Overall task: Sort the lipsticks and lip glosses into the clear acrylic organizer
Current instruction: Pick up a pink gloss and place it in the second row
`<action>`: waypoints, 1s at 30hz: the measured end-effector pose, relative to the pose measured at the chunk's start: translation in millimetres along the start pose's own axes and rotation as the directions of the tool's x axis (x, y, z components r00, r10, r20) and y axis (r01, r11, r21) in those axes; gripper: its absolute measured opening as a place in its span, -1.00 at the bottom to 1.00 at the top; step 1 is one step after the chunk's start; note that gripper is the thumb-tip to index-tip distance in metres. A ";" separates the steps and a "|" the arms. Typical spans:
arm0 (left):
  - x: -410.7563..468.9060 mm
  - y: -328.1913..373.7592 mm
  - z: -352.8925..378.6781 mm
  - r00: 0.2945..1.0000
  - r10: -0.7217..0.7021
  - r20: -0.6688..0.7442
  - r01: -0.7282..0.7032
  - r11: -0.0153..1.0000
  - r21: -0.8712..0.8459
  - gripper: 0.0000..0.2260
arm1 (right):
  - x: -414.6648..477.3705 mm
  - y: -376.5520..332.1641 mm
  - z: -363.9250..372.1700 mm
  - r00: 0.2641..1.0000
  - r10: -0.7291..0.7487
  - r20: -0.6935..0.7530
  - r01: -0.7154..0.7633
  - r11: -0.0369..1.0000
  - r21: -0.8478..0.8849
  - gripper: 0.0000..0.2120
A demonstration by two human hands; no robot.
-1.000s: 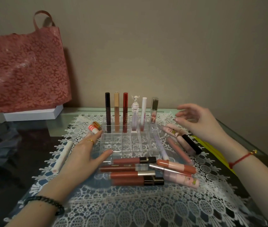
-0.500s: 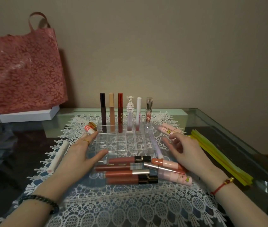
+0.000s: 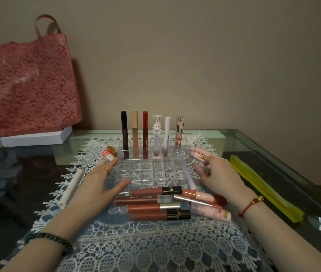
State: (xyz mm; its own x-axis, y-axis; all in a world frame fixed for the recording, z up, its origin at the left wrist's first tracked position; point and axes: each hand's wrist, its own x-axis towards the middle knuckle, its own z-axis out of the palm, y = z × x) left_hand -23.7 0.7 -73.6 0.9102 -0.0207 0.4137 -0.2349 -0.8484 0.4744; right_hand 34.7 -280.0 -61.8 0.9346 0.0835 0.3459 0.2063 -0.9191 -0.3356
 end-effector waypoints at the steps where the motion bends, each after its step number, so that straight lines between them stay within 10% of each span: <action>1: -0.2 0.3 -0.1 1.000 -0.003 0.002 0.003 1.000 0.002 -0.19 | 0.3 -0.1 -0.5 1.000 0.015 -0.002 -0.015 1.000 0.000 -0.79; 12: -3.8 3.5 -1.2 1.000 0.015 -0.014 -0.015 1.000 -0.027 -0.23 | -4.5 -26.4 -47.2 0.995 0.086 -0.056 -0.030 0.766 0.642 -0.67; 30: 22.5 26.4 -14.9 0.974 -0.044 -0.221 -0.056 0.902 -0.428 -0.60 | 27.8 -141.4 -10.4 0.988 -0.068 -0.141 0.154 0.583 0.797 -0.73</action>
State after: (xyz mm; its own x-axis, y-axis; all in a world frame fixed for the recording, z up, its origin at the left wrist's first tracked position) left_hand -14.6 -14.3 -40.2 0.8217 0.1346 0.5538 -0.4090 -0.5375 0.7374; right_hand 28.5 -151.7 4.4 0.8681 0.0909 0.4880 0.4956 -0.2162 -0.8412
